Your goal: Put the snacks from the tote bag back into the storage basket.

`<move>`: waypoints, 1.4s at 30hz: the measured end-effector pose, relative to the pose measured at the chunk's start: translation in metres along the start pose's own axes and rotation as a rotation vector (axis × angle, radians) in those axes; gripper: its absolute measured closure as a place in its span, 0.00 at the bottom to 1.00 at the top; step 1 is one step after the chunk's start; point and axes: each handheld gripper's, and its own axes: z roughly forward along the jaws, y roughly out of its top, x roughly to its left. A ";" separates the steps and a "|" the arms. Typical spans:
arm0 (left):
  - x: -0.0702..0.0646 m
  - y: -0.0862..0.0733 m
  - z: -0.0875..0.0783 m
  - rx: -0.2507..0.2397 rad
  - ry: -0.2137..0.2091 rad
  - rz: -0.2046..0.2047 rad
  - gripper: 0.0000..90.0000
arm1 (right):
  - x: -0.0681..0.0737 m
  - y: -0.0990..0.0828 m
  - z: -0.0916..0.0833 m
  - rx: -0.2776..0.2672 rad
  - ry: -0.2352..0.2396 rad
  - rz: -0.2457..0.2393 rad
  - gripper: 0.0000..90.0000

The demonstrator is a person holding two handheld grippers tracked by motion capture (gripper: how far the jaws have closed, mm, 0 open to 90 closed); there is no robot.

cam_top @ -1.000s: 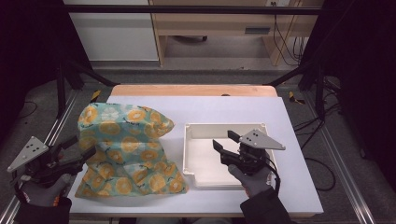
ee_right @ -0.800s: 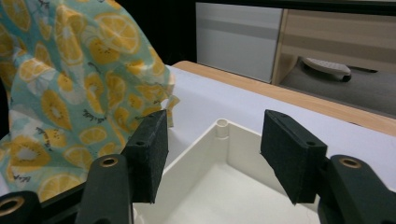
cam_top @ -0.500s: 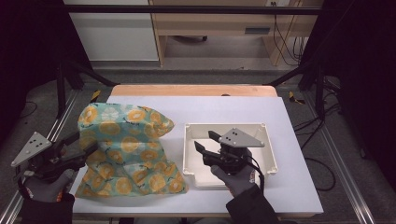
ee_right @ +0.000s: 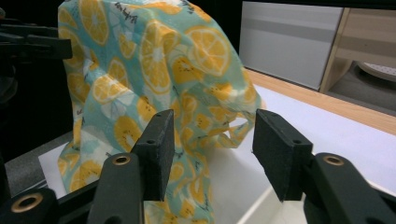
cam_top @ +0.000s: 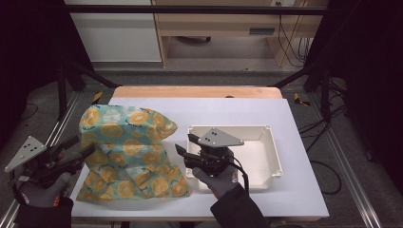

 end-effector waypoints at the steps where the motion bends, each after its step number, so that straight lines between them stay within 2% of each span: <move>1: 0.001 0.000 -0.001 0.001 0.002 -0.002 0.41 | 0.003 0.000 0.004 0.003 0.008 -0.001 0.55; 10: -0.002 -0.002 0.001 0.021 0.004 0.010 0.54 | 0.015 0.003 0.018 0.001 0.038 0.004 0.60; 12: -0.003 -0.004 0.001 0.022 0.008 0.004 0.62 | 0.020 0.005 0.022 -0.006 0.035 -0.012 0.61; 17: -0.004 -0.005 0.003 0.036 -0.003 0.003 0.70 | 0.024 0.006 0.028 -0.008 0.026 -0.020 0.63; 23: -0.004 -0.006 0.003 0.039 -0.013 -0.004 0.81 | 0.027 0.008 0.037 -0.001 0.041 -0.017 0.67; 26: -0.004 -0.006 0.002 0.038 -0.023 -0.005 0.83 | 0.027 0.008 0.038 -0.005 0.029 -0.020 0.69; 27: -0.004 -0.006 0.002 0.037 -0.024 -0.003 0.84 | 0.028 0.009 0.040 0.001 0.041 -0.018 0.71; 34: -0.005 -0.006 0.002 0.032 -0.028 -0.005 0.90 | 0.032 0.007 0.047 0.023 0.048 -0.026 0.74; 37: -0.005 -0.006 0.002 0.035 -0.029 -0.005 0.92 | 0.034 0.006 0.053 0.034 0.040 -0.034 0.78; 42: -0.006 -0.006 0.001 0.036 -0.026 -0.003 0.96 | 0.034 0.007 0.058 0.028 0.039 -0.018 0.88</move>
